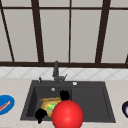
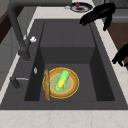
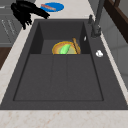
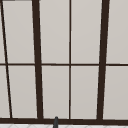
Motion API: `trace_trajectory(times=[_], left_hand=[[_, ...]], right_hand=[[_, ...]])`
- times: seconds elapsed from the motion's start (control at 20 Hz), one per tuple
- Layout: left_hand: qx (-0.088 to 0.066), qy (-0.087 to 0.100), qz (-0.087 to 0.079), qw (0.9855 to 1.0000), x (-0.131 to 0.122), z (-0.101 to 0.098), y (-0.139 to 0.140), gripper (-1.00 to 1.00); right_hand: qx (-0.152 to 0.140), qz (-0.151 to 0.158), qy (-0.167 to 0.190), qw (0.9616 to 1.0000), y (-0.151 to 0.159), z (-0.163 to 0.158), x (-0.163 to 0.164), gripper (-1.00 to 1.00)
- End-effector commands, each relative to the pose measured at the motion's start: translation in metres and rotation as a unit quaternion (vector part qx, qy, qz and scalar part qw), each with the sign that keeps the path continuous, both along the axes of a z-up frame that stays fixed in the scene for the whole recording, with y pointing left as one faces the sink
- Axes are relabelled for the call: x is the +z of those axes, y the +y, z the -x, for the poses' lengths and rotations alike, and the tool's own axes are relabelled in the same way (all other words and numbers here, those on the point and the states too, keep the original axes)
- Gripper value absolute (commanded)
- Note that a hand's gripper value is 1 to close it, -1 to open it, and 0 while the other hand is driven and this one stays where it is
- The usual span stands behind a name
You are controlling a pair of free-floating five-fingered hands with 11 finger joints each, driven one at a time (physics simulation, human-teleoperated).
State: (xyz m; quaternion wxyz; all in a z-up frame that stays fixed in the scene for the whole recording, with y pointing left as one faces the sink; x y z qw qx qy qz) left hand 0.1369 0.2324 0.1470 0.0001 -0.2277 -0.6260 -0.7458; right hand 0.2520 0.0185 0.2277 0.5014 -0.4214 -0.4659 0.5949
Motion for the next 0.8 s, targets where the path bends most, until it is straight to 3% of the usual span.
trace_trajectory(times=[0.0, 0.35, 0.55, 0.75], left_hand=[[0.000, 0.000, 0.000, 1.0000, 0.000, 0.000, 0.000, 0.00], [0.000, 0.000, 0.000, 1.0000, 0.000, 0.000, 0.000, 0.00], [0.000, 0.000, 0.000, 1.0000, 0.000, 0.000, 0.000, 0.00], [0.000, 0.000, 0.000, 1.0000, 0.000, 0.000, 0.000, 0.00]], right_hand=[[0.039, -0.016, 0.021, 0.9989, 0.012, 0.000, -0.006, -1.00], [0.075, -0.030, 0.061, 0.9949, 0.032, -0.023, -0.034, -1.00], [0.096, -0.039, 0.094, 0.9902, 0.040, -0.035, -0.050, -1.00], [0.094, -0.054, 0.140, 0.9842, 0.040, -0.049, -0.060, -1.00]])
